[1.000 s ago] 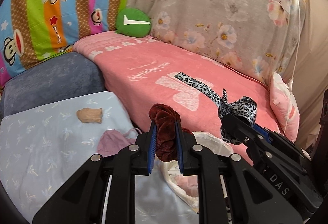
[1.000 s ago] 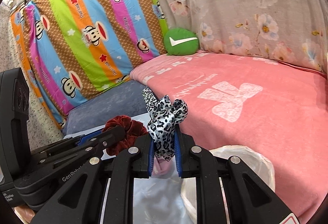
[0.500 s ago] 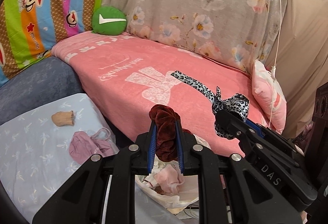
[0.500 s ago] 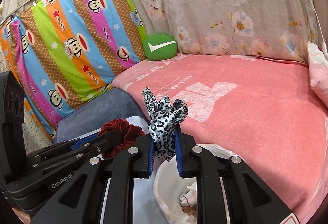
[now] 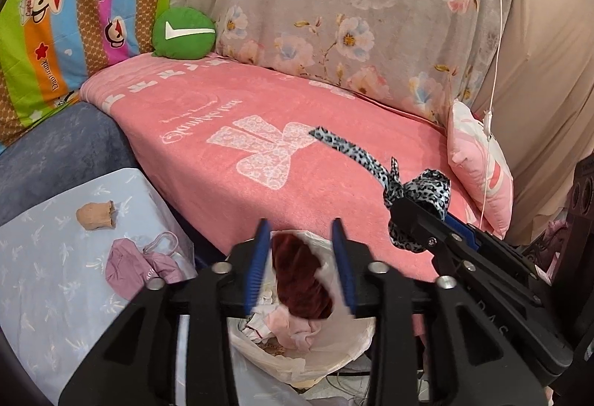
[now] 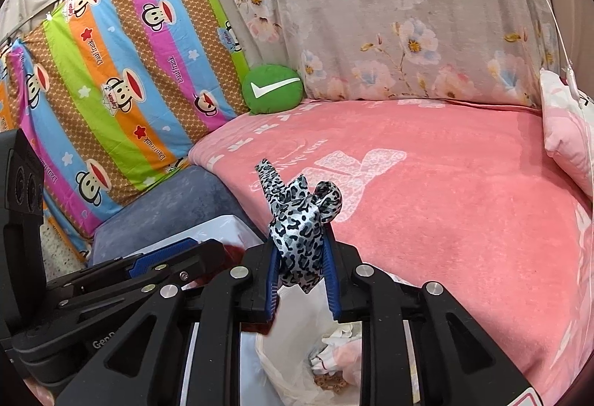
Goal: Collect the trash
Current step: 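Carry both scrunchies over the white bin and open both grippers, then move both open grippers back over the lilac cap and beige glove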
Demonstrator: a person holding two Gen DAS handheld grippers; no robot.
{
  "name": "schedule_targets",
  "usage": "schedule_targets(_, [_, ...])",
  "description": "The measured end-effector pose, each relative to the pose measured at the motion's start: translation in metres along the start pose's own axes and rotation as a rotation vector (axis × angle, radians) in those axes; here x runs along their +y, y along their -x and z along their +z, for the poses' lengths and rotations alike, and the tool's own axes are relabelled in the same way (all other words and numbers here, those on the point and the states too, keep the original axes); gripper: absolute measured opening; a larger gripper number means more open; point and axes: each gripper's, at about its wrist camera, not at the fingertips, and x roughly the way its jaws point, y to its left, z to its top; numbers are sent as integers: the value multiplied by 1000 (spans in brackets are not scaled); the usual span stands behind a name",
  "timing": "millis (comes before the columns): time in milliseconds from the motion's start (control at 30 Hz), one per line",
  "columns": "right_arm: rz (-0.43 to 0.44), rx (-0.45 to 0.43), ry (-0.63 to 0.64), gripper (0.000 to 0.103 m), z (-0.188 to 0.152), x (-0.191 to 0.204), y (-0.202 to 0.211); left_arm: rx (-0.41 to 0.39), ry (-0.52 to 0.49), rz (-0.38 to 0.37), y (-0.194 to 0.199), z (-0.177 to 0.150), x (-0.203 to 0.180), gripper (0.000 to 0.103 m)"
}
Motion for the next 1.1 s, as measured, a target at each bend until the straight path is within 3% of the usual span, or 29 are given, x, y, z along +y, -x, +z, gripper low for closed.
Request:
schedule_targets(67, [-4, -1, -7, 27, 0, -2, 0, -5, 10, 13, 0, 0, 2, 47])
schedule_targets(267, [-12, -10, -9, 41, 0, -2, -1, -10, 43, 36, 1, 1, 13, 50])
schedule_targets(700, [14, 9, 21, 42, -4, 14, -5, -23, 71, 58, 8, -2, 28, 51])
schedule_targets(800, [16, 9, 25, 47, -5, 18, -6, -23, 79, 66, 9, -2, 32, 53])
schedule_targets(1100, [34, 32, 44, 47, -11, 32, -14, -24, 113, 98, 13, -8, 50, 58])
